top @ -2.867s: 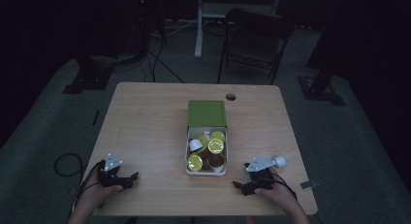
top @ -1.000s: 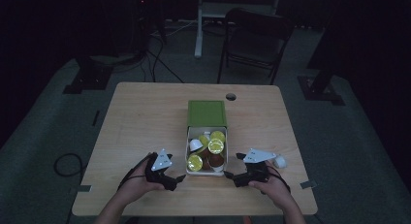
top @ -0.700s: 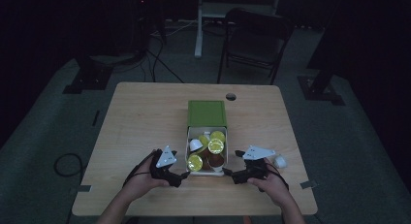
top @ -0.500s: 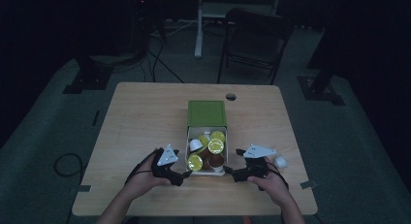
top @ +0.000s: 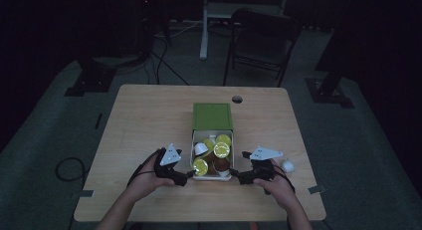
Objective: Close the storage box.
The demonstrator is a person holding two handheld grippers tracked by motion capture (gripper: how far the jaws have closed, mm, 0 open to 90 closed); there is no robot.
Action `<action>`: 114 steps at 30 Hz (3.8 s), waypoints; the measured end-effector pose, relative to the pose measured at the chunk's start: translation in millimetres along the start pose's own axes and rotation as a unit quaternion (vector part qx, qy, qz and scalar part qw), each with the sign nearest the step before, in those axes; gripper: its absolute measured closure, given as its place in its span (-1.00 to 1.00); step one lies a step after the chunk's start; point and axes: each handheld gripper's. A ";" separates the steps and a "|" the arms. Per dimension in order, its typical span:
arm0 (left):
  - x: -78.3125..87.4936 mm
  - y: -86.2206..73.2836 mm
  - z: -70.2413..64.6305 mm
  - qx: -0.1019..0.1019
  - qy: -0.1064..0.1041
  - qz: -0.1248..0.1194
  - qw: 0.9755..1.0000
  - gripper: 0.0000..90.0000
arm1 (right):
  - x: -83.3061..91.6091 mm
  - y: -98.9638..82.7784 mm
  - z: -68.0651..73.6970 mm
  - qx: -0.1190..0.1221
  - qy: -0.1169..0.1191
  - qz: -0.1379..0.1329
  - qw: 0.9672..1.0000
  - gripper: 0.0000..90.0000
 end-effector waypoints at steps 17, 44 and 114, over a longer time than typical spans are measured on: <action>-4.5 6.2 6.3 0.006 0.018 -0.004 1.000 -0.80 | 0.3 3.3 -5.1 -0.005 -0.023 -0.007 1.000 -0.73; -12.0 8.8 20.3 0.020 0.019 -0.002 1.000 -0.80 | -6.7 13.8 -11.5 -0.008 -0.041 -0.008 0.999 -0.73; -41.7 19.5 67.3 0.056 0.069 -0.010 0.996 -0.80 | -39.9 44.5 -42.8 -0.074 -0.090 -0.037 0.993 -0.76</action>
Point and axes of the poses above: each handheld gripper's, and its own axes: x roughly backward along the jaws, y roughly out of its top, z roughly to its left, and after that the axes turned 11 degrees about -x, right-handed
